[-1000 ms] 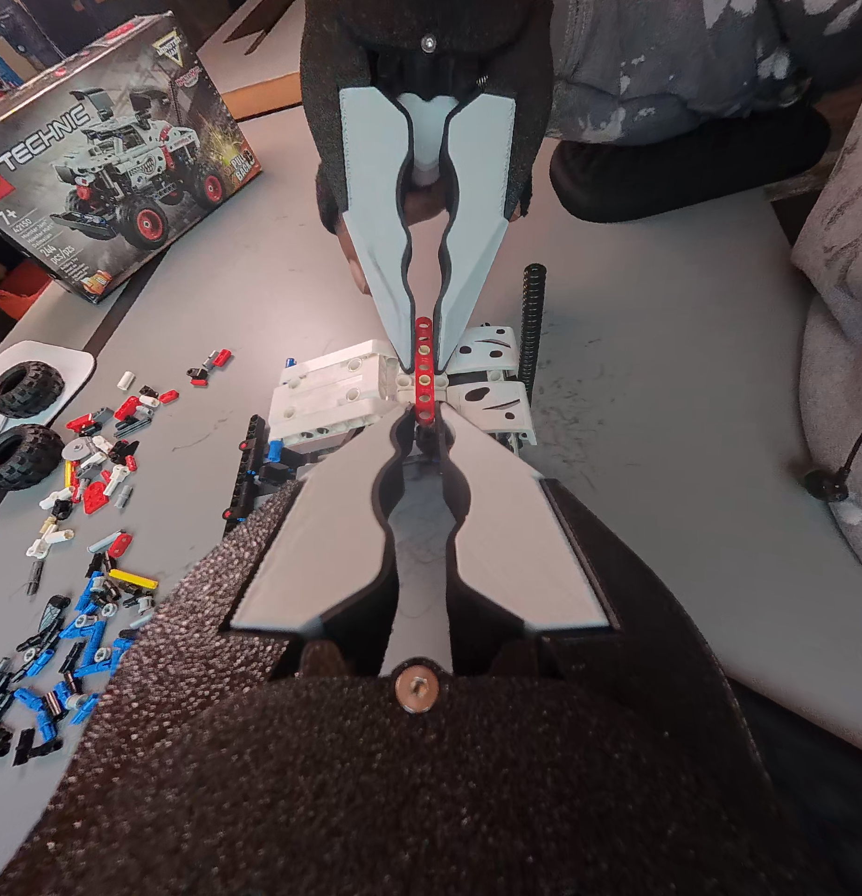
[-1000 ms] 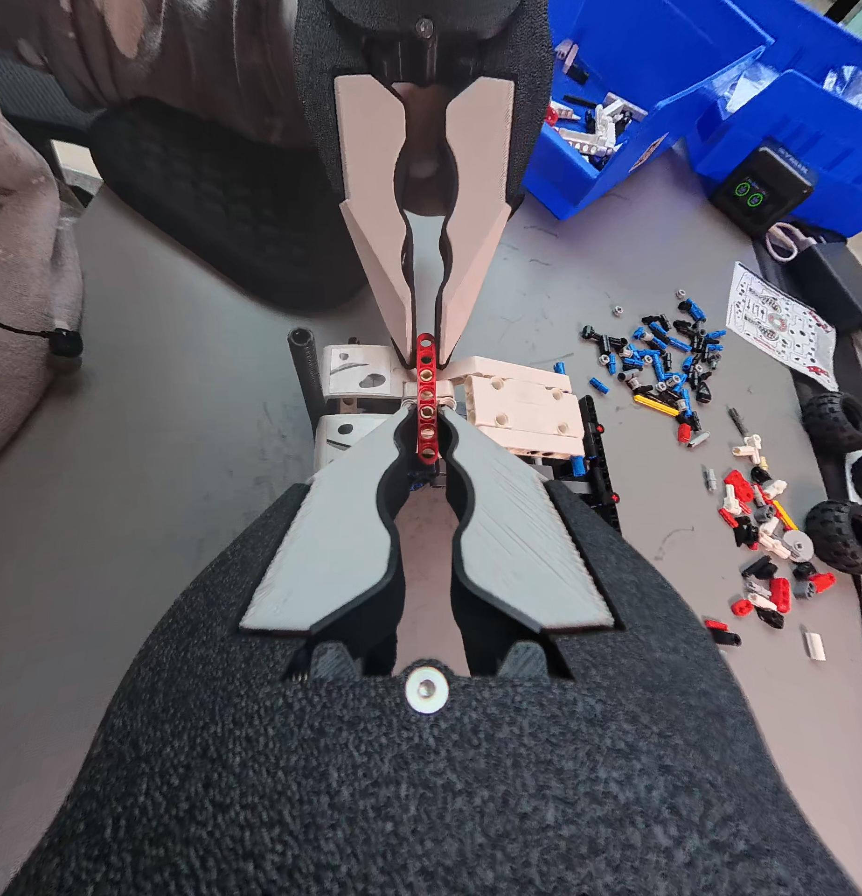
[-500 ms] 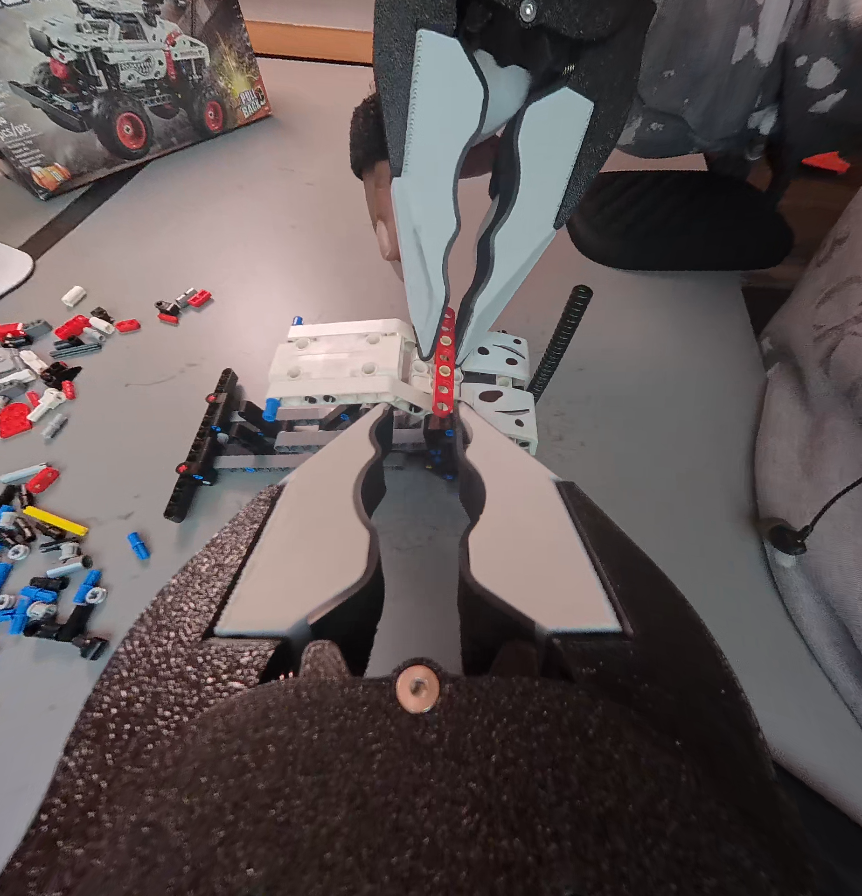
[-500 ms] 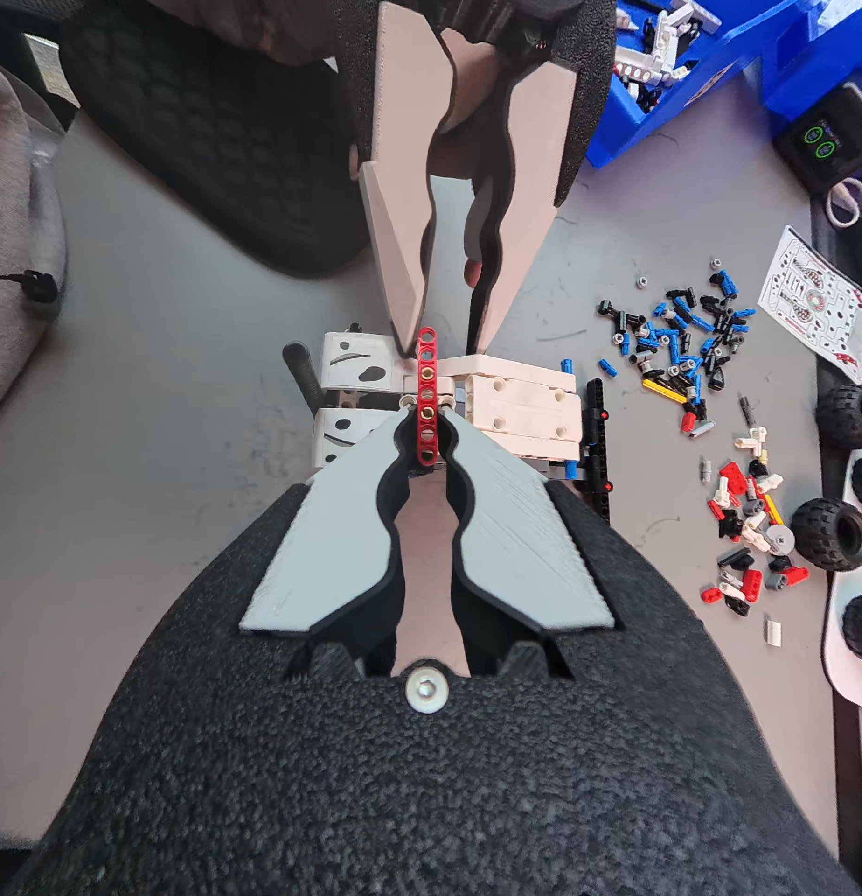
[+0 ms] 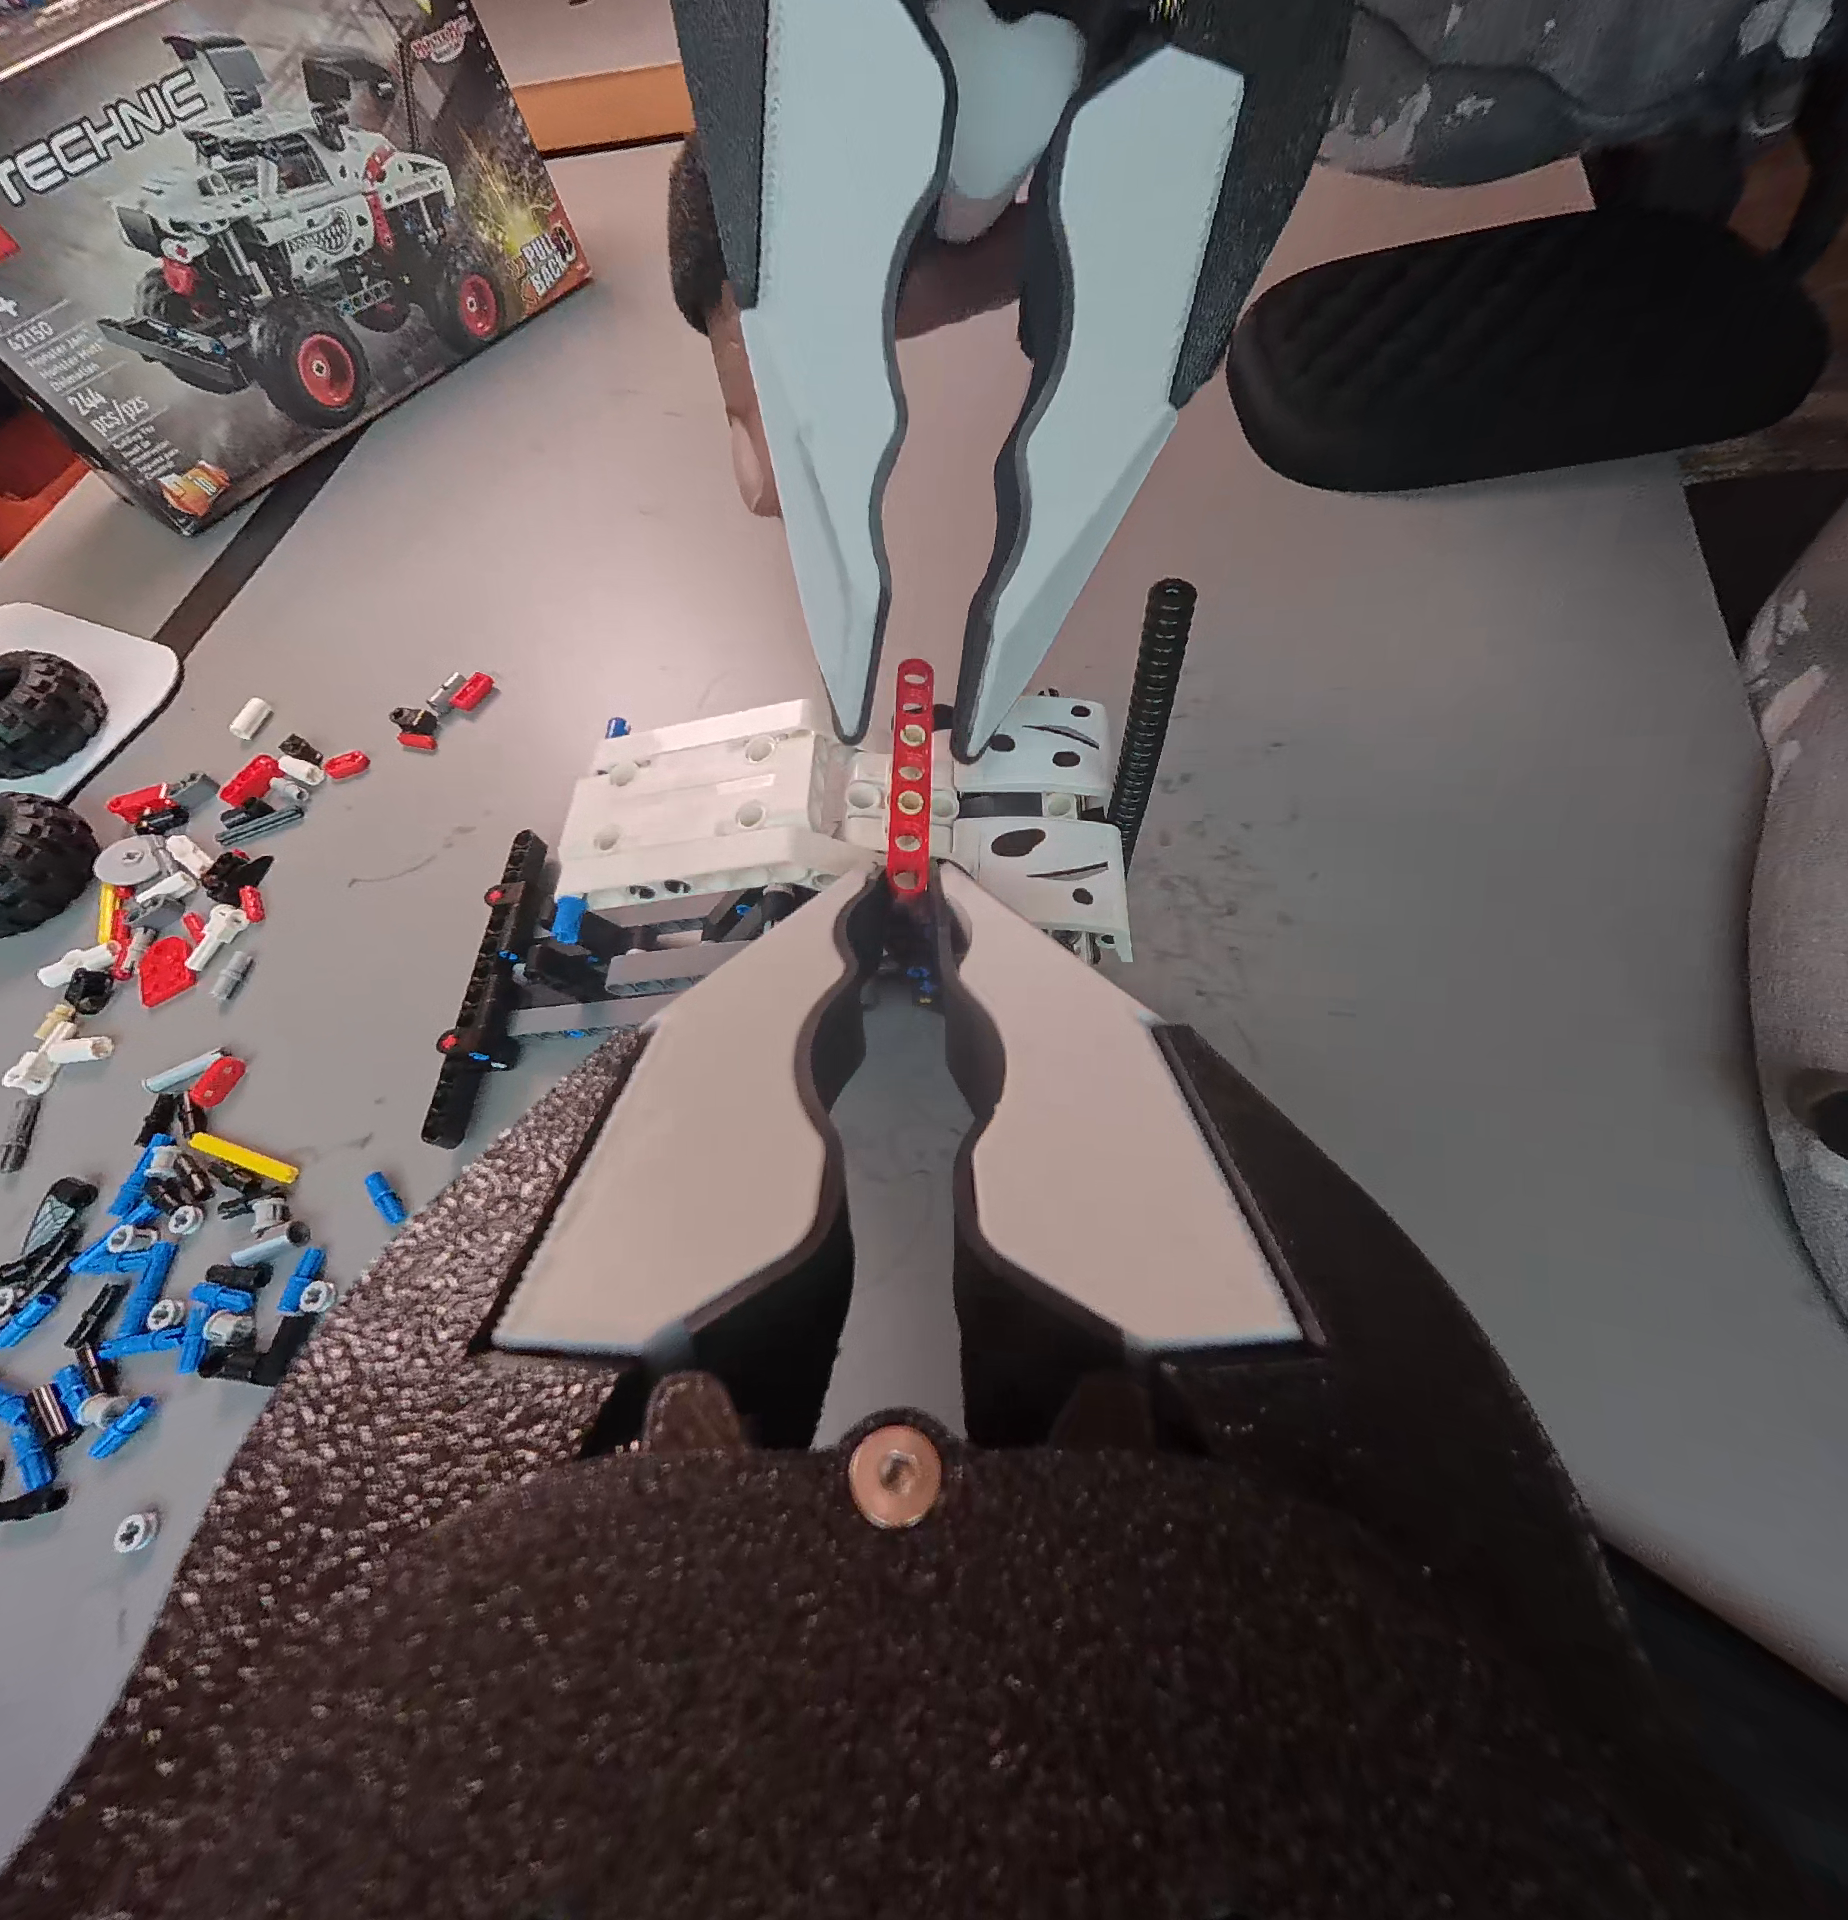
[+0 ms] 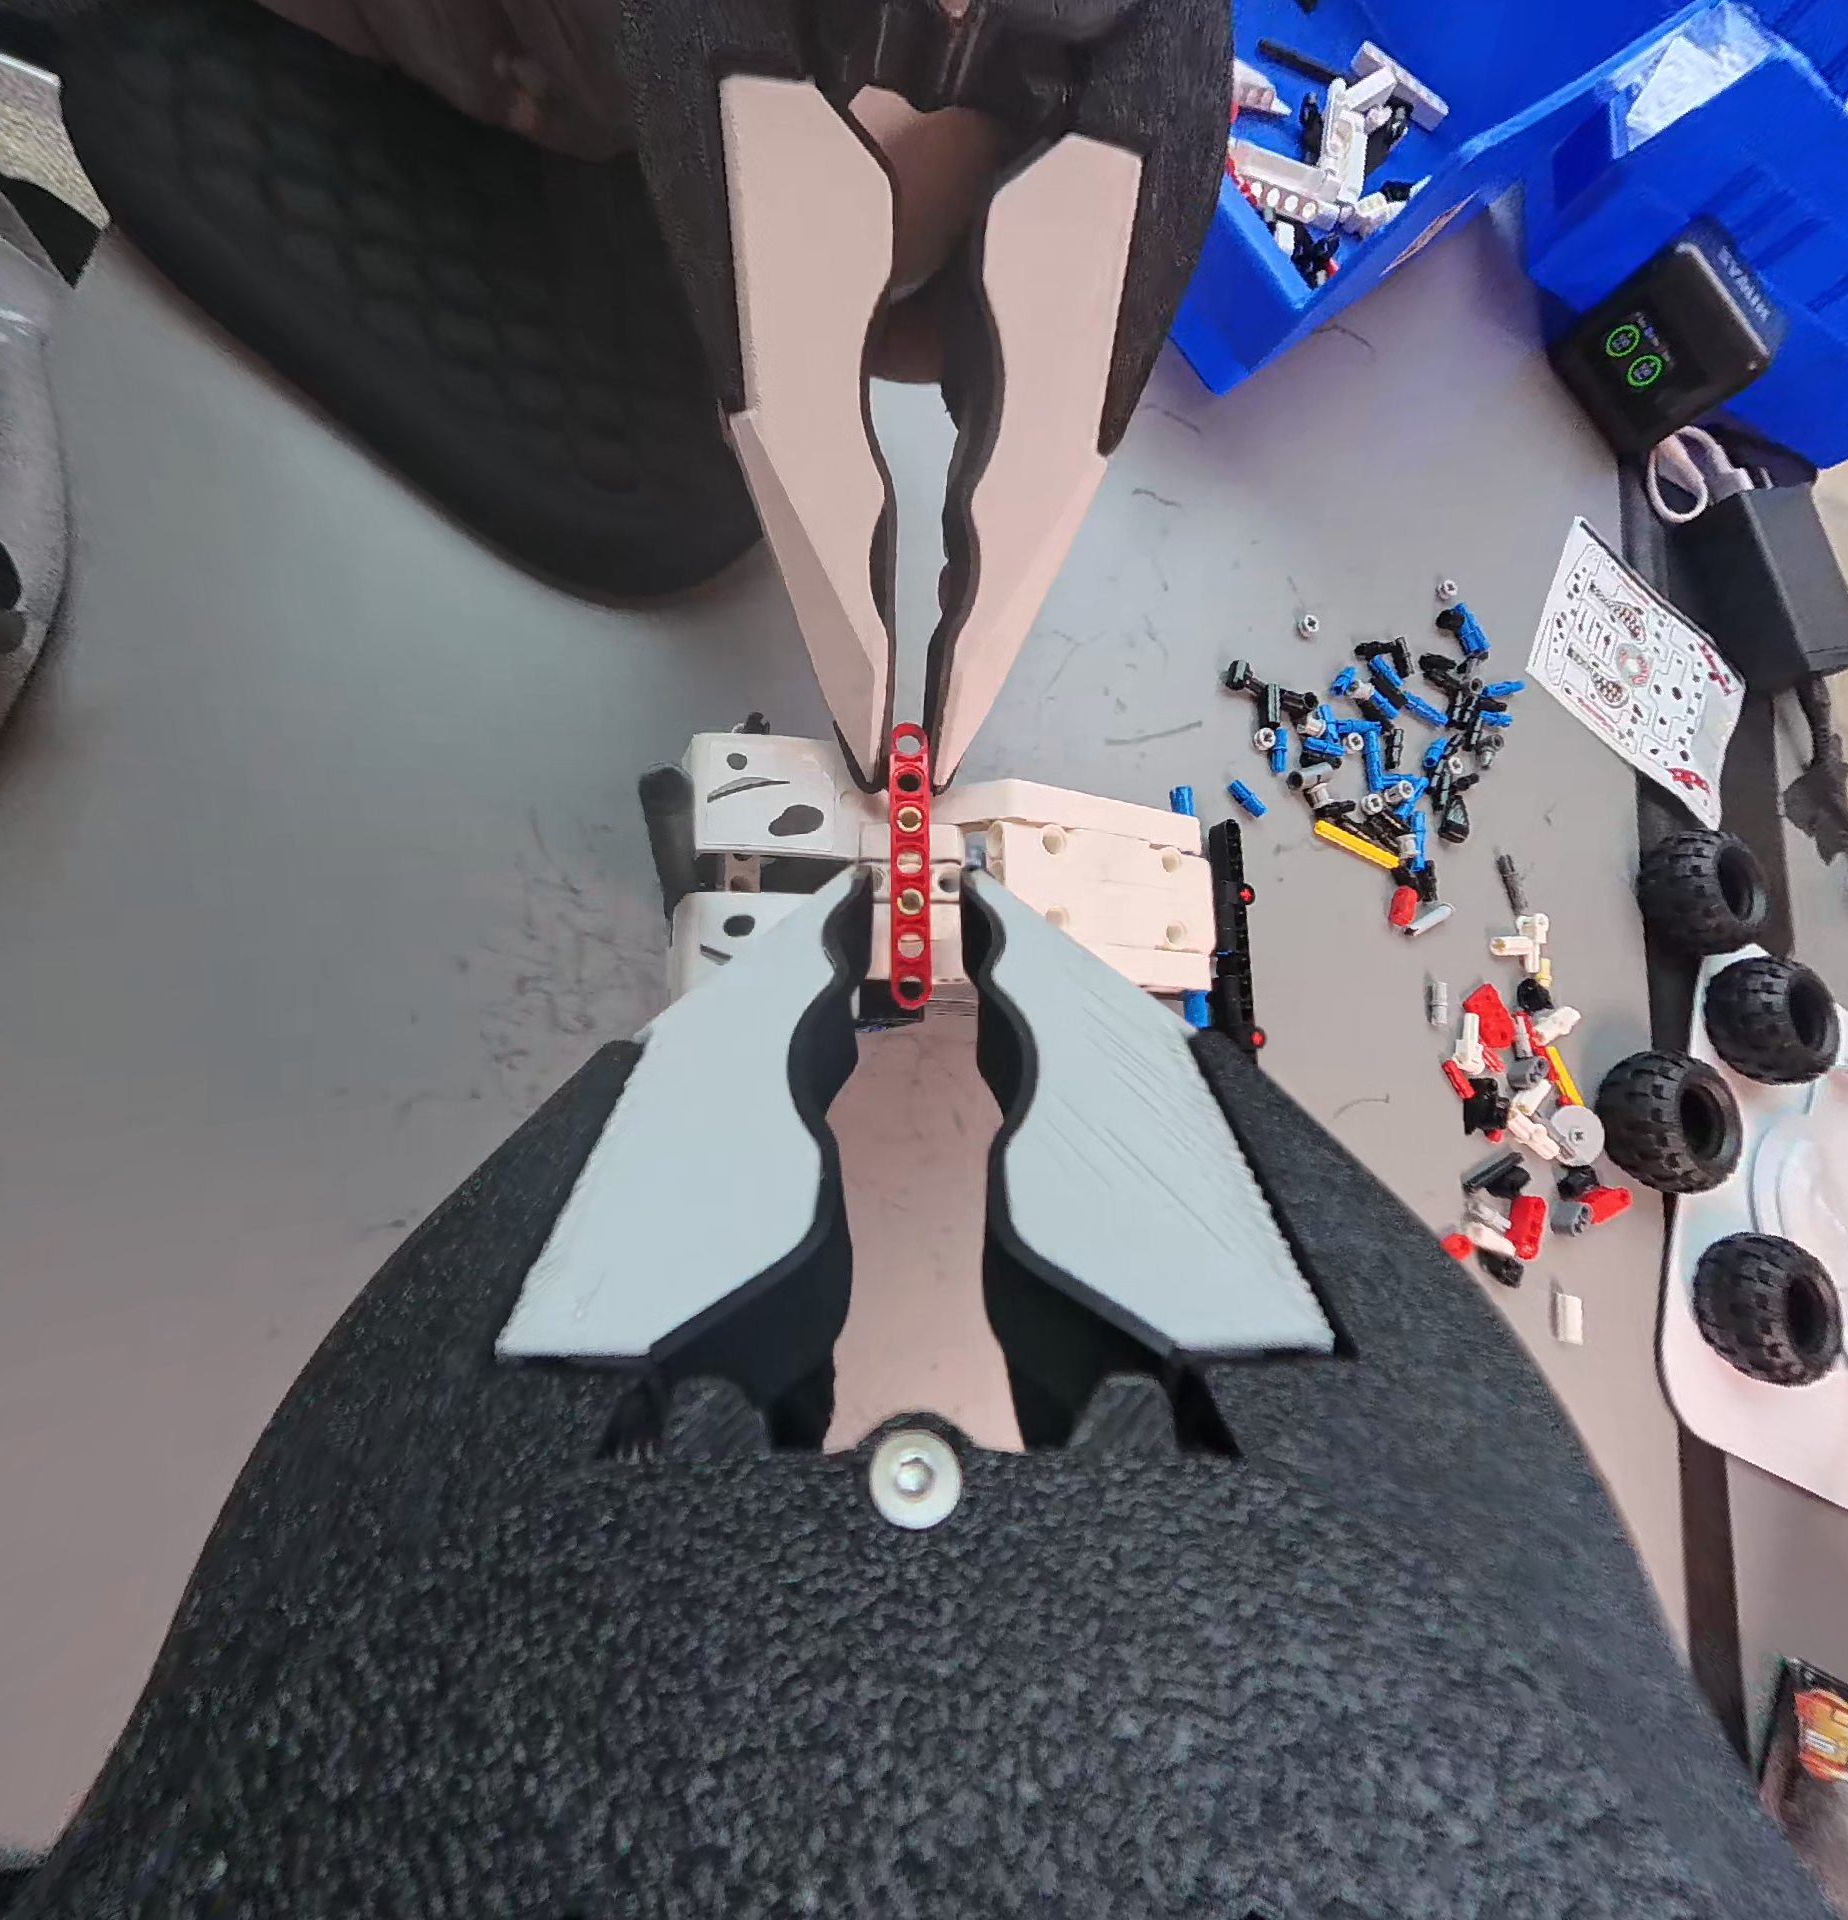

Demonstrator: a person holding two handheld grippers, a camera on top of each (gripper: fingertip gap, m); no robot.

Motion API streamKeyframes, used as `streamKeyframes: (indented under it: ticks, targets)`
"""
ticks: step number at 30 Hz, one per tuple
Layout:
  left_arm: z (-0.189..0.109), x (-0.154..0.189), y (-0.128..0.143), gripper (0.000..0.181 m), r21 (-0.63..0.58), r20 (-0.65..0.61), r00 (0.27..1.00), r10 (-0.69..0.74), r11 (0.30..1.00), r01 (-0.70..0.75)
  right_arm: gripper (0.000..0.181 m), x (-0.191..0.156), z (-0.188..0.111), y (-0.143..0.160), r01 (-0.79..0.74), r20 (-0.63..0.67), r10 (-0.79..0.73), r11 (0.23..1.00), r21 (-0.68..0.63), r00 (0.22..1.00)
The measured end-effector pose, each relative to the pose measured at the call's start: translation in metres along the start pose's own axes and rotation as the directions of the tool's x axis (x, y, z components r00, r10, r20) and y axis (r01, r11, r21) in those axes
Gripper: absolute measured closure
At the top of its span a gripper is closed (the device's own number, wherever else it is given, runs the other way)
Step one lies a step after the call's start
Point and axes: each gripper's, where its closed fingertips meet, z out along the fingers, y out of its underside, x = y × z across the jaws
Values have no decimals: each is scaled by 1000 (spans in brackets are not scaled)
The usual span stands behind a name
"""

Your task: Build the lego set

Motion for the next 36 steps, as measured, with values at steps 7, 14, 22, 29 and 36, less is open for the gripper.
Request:
streamKeyframes:
  ticks: [7, 14, 22, 29, 36]
  targets:
    - [0, 0, 0, 173, -10, 3, 1000, 3, 1000, -3, 174, -1, 3, -3, 59, 11, -58, 996, -74, 998]
    - [-1, 0, 0, 171, 12, -22, 999, -36, 999, 37, 174, -1, 4, -3, 22, 52, -16, 995, -102, 999]
    - [-5, -1, 6, 121, 33, -146, 958, -248, 966, 255, 175, 0, 5, -2, -7, 25, 11, 987, -158, 1000]
    - [17, 18, 19, 110, -71, -162, 969, -186, 982, 176, 174, 1, 5, -2, 29, -76, -42, 985, -168, 996]
    - [20, 18, 19, 124, -68, -132, 980, -151, 987, 143, 174, 3, 6, -3, 121, -181, -149, 980, -157, 972]
